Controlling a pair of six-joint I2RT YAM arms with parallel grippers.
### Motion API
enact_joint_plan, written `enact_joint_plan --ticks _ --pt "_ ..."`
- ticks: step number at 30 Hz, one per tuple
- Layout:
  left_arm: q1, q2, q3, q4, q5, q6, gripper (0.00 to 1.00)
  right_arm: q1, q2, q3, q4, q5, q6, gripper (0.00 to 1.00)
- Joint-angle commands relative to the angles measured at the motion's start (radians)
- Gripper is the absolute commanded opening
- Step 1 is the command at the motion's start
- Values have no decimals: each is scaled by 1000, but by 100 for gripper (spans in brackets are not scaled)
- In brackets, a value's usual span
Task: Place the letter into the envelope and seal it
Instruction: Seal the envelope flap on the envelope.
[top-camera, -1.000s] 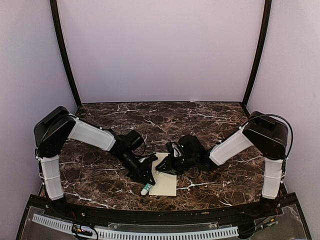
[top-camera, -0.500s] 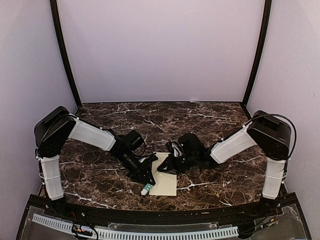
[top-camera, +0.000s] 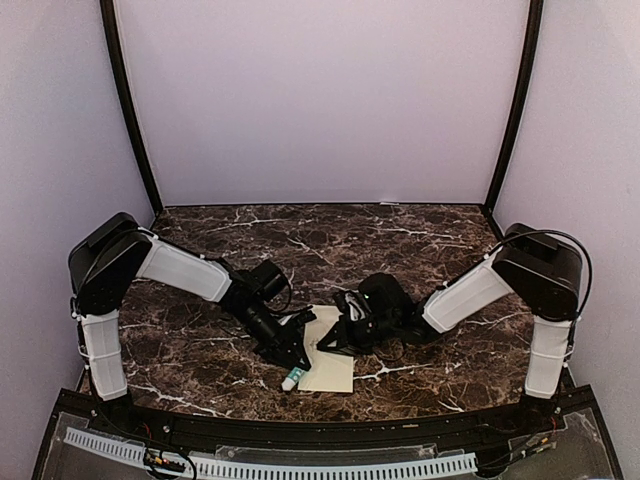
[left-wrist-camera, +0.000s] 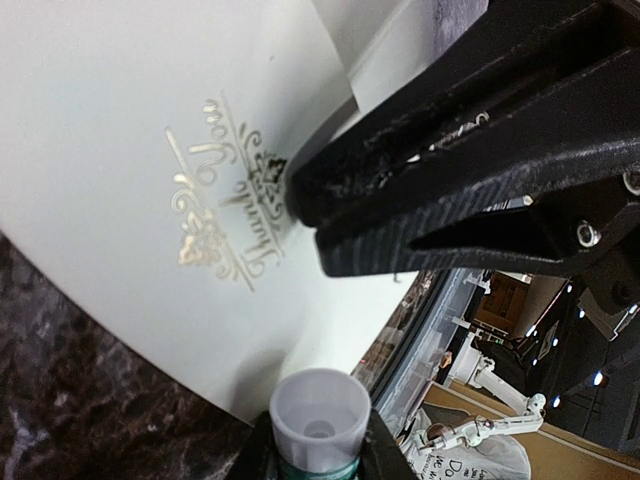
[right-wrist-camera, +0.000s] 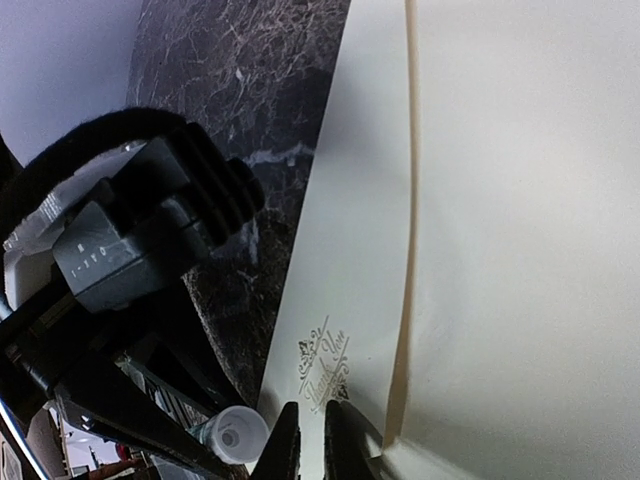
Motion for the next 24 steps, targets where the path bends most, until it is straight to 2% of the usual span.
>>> enact_joint_plan --ticks 1,24 --pt "-3 31 -8 -49 -59 13 0 12 1 -11 -20 -8 2 8" --pt "-3 36 -15 -50 -53 19 0 -80 112 103 -15 0 -40 7"
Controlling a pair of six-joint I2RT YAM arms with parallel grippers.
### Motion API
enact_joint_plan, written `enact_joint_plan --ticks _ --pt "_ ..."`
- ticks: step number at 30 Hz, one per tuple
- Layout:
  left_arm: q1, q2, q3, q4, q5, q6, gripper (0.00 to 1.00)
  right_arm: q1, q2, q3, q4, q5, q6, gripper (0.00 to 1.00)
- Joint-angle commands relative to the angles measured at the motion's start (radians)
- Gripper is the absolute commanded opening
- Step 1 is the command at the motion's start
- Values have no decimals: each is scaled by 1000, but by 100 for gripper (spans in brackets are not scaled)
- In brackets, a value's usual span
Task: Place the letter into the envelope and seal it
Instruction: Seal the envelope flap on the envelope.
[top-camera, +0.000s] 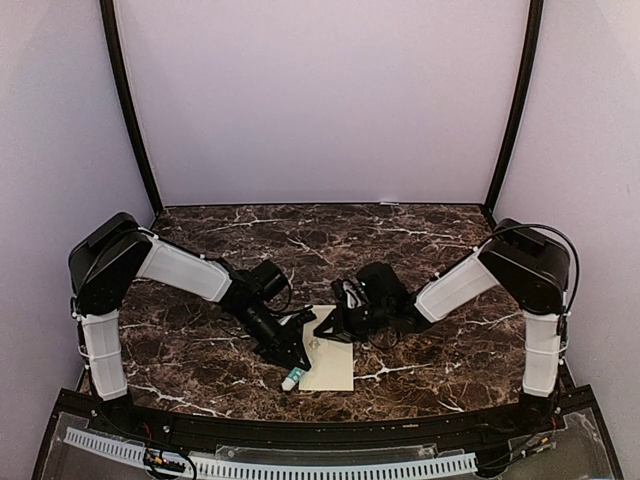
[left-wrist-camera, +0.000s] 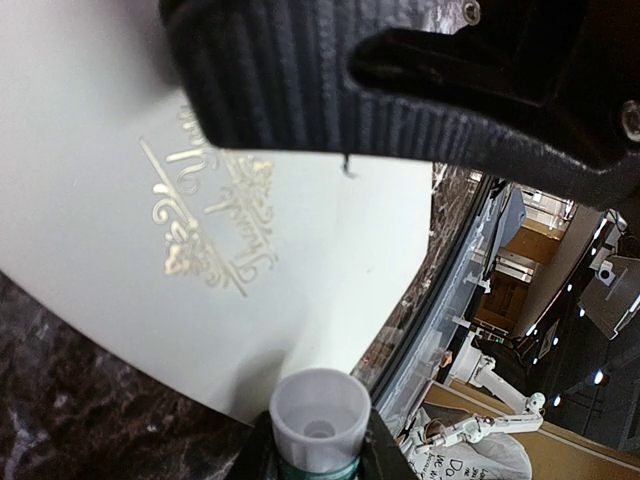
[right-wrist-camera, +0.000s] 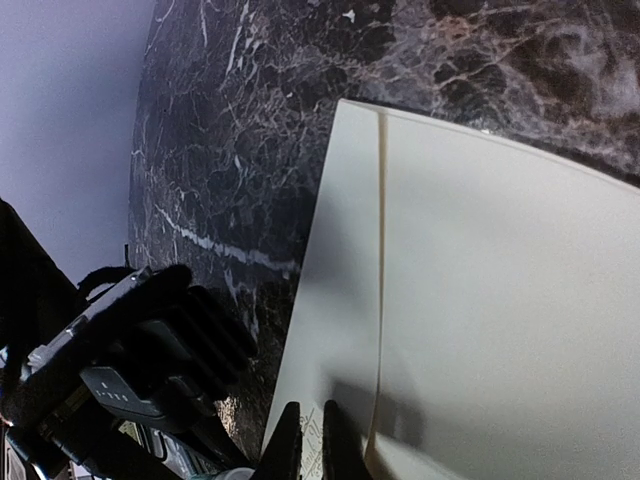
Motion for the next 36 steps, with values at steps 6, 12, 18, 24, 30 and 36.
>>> enact_joint_plan --ticks 6,12,18,24,30,36 --pt "-3 35 -13 -44 -51 8 0 -5 3 -34 -40 15 -25 7" --pt "-3 35 -13 -43 -51 5 0 31 -43 -106 -37 19 7 7" --pt "-3 35 -14 -44 -50 5 0 60 -72 -136 -41 33 33 7" --pt "-3 35 -10 -43 -50 5 0 82 -86 -139 -58 32 43 7" --pt "-2 35 -11 -44 -49 5 0 87 -86 -140 -92 63 38 6" --pt "-3 35 -13 -44 -46 7 0 65 -72 -129 -98 96 43 6"
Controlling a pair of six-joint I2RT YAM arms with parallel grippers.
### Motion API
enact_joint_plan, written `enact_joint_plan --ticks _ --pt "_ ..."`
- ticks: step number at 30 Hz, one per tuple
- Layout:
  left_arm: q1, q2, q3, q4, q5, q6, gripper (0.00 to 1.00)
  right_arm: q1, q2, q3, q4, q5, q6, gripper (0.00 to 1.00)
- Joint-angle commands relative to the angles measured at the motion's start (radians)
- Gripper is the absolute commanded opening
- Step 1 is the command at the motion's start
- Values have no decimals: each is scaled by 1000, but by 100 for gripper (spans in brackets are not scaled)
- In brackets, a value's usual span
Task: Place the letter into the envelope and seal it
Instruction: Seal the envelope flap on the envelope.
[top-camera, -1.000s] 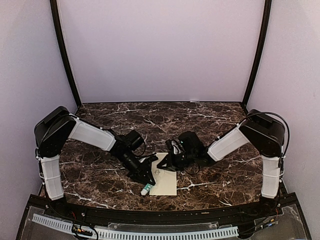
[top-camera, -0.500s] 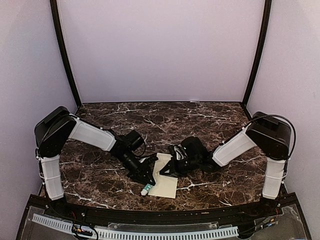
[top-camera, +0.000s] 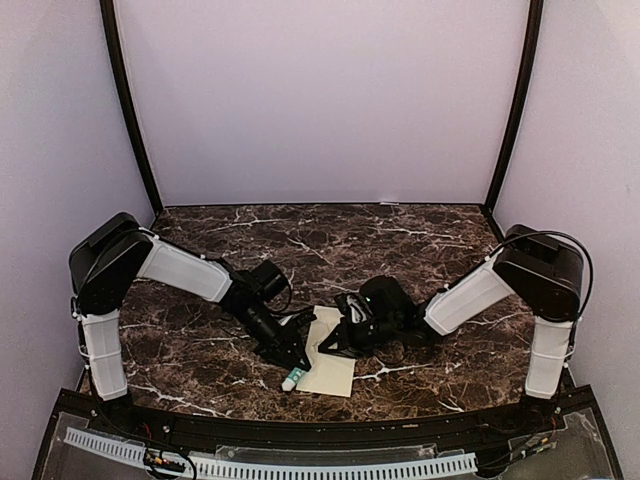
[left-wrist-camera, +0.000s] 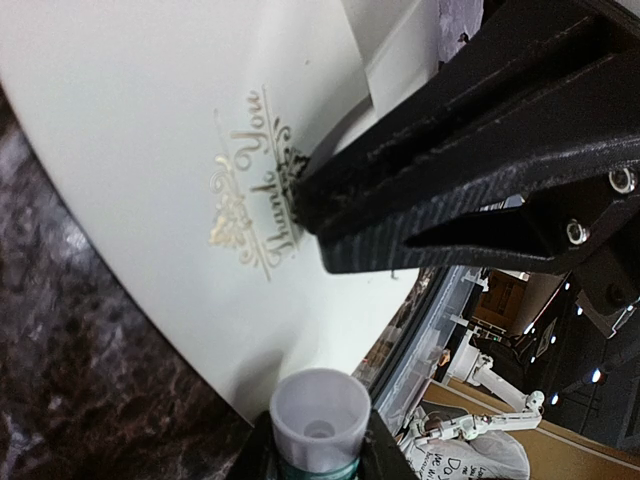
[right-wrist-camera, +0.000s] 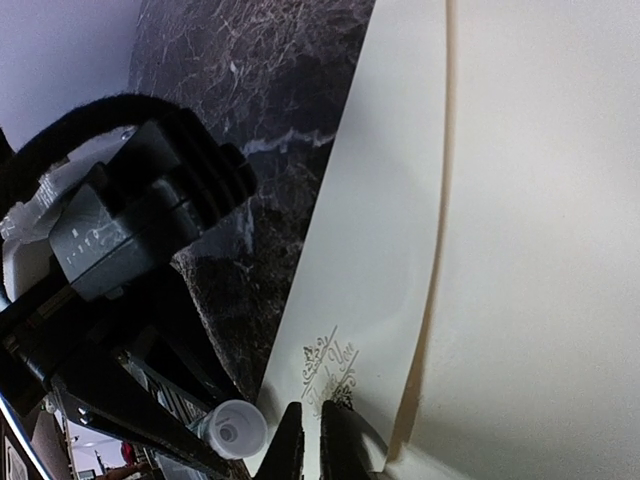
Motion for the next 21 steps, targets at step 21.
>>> enact_joint_plan --ticks 21 --pt "-3 32 -12 -42 -52 3 0 -39 -9 -34 -133 44 -39 6"
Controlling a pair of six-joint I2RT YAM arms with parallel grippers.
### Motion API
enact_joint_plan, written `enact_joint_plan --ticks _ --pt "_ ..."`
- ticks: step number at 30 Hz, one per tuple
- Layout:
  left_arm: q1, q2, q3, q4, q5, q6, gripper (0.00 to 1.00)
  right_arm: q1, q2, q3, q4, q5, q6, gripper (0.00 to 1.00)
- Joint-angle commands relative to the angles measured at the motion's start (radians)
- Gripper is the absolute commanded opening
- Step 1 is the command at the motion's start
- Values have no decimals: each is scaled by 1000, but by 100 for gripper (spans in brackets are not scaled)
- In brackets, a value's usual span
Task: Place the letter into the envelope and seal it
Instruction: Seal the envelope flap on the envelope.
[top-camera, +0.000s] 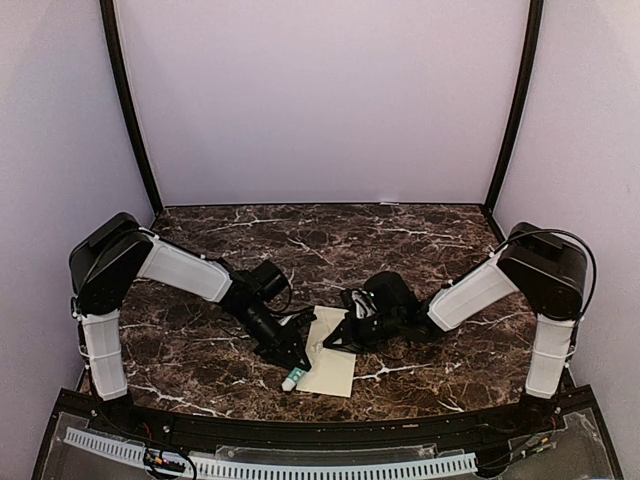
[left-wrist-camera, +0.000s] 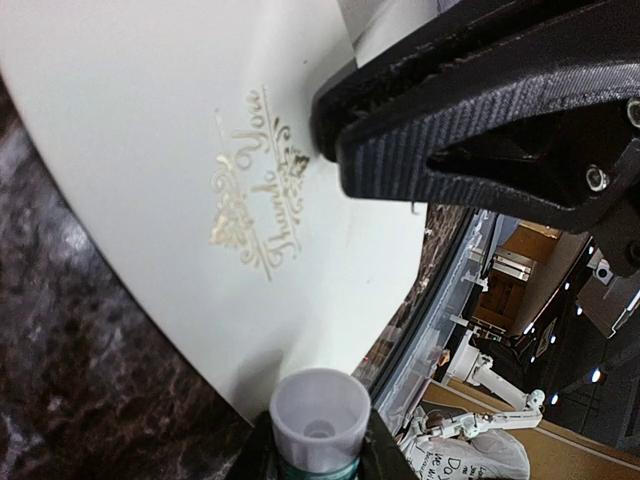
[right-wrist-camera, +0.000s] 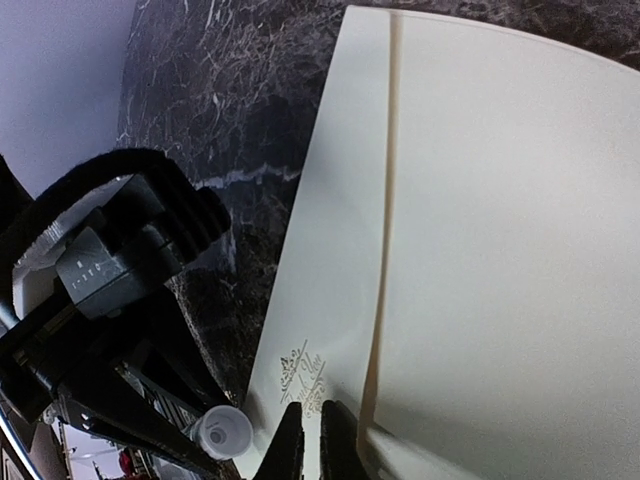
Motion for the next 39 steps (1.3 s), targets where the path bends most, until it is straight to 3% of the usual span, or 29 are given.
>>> enact_joint_plan --ticks 1,14,26,39 --pt "-3 32 -12 -43 -53 3 0 6 5 -36 -99 28 -24 6" --pt "-3 32 -10 -40 -49 1 0 78 4 -21 -104 -15 -16 6" --pt "-3 29 -13 -41 -50 1 0 17 -23 -12 -185 73 -48 5" --pt "-3 30 -9 -40 -48 -1 0 11 -8 2 -204 20 -100 6"
